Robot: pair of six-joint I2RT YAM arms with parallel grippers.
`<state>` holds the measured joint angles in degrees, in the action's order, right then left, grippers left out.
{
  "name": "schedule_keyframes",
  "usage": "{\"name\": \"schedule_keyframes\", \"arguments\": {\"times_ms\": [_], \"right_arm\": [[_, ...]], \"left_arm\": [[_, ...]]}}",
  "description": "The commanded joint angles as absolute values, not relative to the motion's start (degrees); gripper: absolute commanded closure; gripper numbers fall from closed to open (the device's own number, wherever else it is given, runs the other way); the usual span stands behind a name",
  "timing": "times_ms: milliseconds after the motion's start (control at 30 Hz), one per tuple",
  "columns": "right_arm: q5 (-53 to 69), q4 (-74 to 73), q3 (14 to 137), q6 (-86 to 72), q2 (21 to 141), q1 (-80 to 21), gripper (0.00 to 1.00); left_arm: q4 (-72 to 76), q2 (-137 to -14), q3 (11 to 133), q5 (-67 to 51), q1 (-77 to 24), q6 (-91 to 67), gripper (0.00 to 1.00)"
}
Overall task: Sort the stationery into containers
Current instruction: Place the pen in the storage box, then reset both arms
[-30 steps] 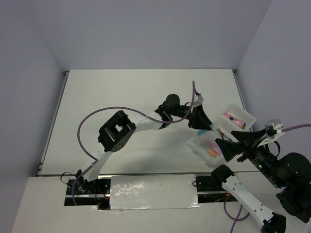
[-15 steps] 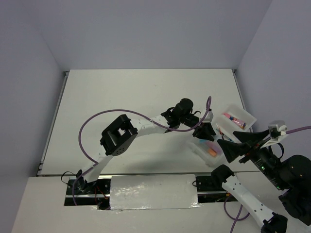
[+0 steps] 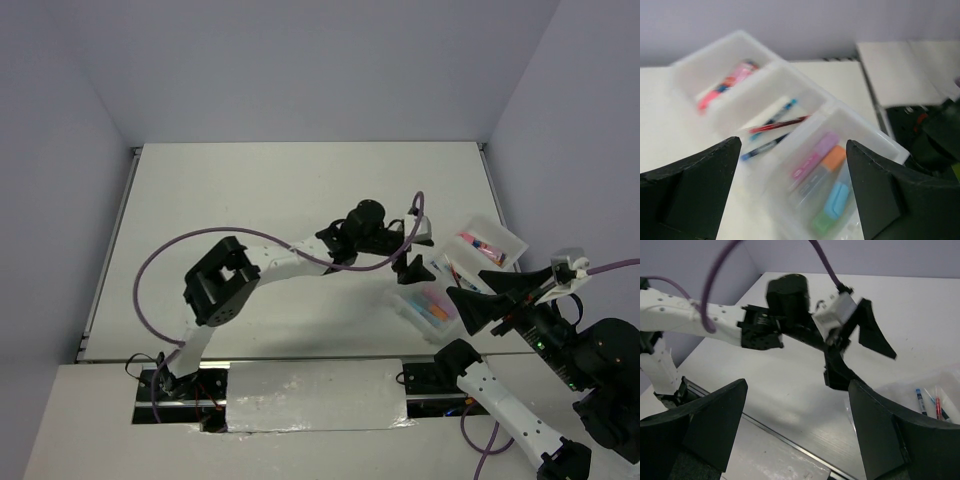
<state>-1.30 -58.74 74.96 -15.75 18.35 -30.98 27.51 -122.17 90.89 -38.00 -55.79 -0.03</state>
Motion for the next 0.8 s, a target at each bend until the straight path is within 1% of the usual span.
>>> {"name": "schedule_keyframes", "arguments": {"times_ms": [0, 67, 100, 167, 200, 267, 300, 333, 400, 433, 467, 533, 567, 600, 667, 767], "right_arm": [[-1.23, -56.87, 75.50, -15.12, 19.95, -31.20, 0.11], [-1.93, -56.78, 75.50, -14.51, 20.56, -31.20, 0.10], [-2.19, -56.78, 75.76, -14.15, 20.83, -31.11, 0.08], [-4.81, -57.04, 76.37, -13.36, 21.88, -31.20, 0.00], [-5.88, -57.22, 77.42, -13.27, 22.23, -31.11, 0.00], [-9.38, -57.65, 78.39, -12.75, 22.67, -31.11, 0.00], [-11.14, -58.00, 79.70, -12.66, 22.76, -31.20, 0.00], [-12.82, -59.05, 80.33, -12.31, 22.94, -31.11, 0.00], [-17.64, -60.11, 82.43, -10.82, 23.29, -31.20, 0.00], [-18.97, -61.25, 83.22, -10.46, 23.29, -31.11, 0.00], [-19.94, -61.87, 84.02, -9.59, 23.47, -31.11, 0.00], [-22.40, -63.45, 85.95, -8.27, 23.73, -31.20, 0.00], [-23.54, -64.15, 86.57, -7.48, 23.64, -31.20, 0.00], [-25.03, -64.68, 86.66, -7.12, 23.21, -31.29, 0.00], [-25.14, -65.13, 85.79, -6.77, 21.54, -31.38, 0.00], [-25.92, -66.35, 84.82, -7.73, 18.11, -31.38, 0.00]], "left_arm": [[33.67, -108.50, 86.32, -18.77, -53.53, -2.43, 0.01], [30.08, -103.73, 83.34, -7.18, -51.08, -8.75, 0.01], [22.58, -98.93, 83.06, 2.10, -50.28, -10.18, 0.01], [13.67, -93.89, 82.44, 13.91, -48.18, -14.56, 0.01], [4.40, -89.08, 82.27, 23.81, -47.64, -15.63, 0.01], [-5.40, -84.40, 82.27, 34.13, -45.98, -19.92, 0.01], [-10.41, -80.11, 82.18, 44.63, -45.53, -21.69, 0.01], [-20.81, -77.89, 81.74, 49.78, -44.92, -24.15, 0.01], [-31.76, -71.85, 80.95, 60.93, -44.47, -33.89, 0.01], [-40.95, -69.63, 79.82, 62.74, -44.21, -36.88, 0.01], [-44.00, -67.35, 78.85, 63.54, -44.21, -40.05, 0.01], [-49.71, -59.70, 75.96, 63.46, -44.12, -40.60, 0.01], [-51.57, -57.33, 75.33, 63.37, -44.12, -42.08, 0.01], [-53.24, -52.35, 74.89, 63.11, -44.12, -42.53, 0.01], [-56.15, -47.31, 73.74, 63.02, -44.12, -42.02, 0.01], [-59.05, -36.51, 73.13, 64.41, -44.12, -40.17, 0.01]]}}
